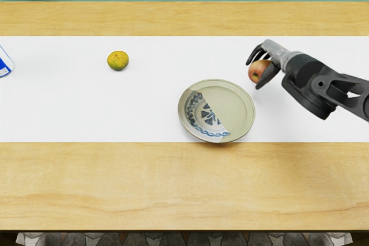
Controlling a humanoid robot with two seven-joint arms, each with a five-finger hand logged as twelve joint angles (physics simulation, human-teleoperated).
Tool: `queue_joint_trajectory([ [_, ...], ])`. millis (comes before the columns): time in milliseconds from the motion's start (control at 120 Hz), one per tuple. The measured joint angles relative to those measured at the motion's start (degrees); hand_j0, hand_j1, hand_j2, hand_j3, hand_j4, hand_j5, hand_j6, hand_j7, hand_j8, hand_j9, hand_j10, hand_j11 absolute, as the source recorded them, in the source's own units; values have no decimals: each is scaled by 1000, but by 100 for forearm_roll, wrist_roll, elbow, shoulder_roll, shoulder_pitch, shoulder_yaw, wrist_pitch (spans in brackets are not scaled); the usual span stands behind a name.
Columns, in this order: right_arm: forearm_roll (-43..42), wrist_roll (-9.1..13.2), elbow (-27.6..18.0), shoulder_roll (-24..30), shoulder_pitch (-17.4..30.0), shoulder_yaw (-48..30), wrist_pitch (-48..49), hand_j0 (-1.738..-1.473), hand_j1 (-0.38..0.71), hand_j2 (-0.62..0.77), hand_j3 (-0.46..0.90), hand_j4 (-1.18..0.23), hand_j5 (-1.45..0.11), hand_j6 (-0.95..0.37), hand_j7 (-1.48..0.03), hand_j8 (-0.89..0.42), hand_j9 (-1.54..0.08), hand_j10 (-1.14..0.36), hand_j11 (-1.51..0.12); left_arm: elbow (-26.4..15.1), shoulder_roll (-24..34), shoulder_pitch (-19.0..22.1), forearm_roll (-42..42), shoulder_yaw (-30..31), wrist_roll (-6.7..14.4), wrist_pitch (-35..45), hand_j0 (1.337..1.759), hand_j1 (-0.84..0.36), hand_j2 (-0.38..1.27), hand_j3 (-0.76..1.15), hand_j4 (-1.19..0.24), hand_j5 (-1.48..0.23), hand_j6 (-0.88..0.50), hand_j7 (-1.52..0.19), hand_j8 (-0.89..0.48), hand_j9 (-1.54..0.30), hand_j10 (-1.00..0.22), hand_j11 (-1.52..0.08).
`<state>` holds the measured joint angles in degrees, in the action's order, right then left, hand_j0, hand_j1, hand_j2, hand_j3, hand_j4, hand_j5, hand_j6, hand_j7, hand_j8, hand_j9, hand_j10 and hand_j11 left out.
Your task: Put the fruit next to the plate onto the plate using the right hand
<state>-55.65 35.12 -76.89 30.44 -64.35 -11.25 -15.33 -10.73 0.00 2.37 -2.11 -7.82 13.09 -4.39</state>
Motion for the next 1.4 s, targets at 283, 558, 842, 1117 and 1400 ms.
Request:
queue_joint_trajectory([
  [283,30,0,-174,-598,135,-115,1,-1651,171,195,1,-656,-943,-405,-891,-263,-928,-430,-924,0,0,0,0,0,0,0,1658,349,0,0,0,0,0,0,0,0,0,0],
  [558,38,2,-178,-962,450,-84,6,-1651,170,194,0,-656,-987,-396,-910,-244,-959,-416,-951,1,0,0,0,0,0,0,1658,349,0,0,0,0,0,0,0,0,0,0],
  [842,315,-11,-473,-857,537,-1150,733,-1656,-184,49,0,-196,-292,-134,-270,-73,-350,-143,-284,0,0,0,0,1,1,0,1658,349,0,0,0,0,0,0,0,0,0,0],
  [1117,2436,-12,-809,-312,829,-3205,3004,-1658,-281,9,0,-73,-104,-57,-98,-41,-119,-59,-102,0,0,0,0,1,1,0,1658,349,0,0,0,0,0,0,0,0,0,0],
  [1400,2986,-12,-817,-39,2602,-5326,4707,-1658,-303,-2,0,-43,-58,-39,-56,-35,-62,-39,-57,0,0,0,0,1,1,0,1658,349,0,0,0,0,0,0,0,0,0,0],
])
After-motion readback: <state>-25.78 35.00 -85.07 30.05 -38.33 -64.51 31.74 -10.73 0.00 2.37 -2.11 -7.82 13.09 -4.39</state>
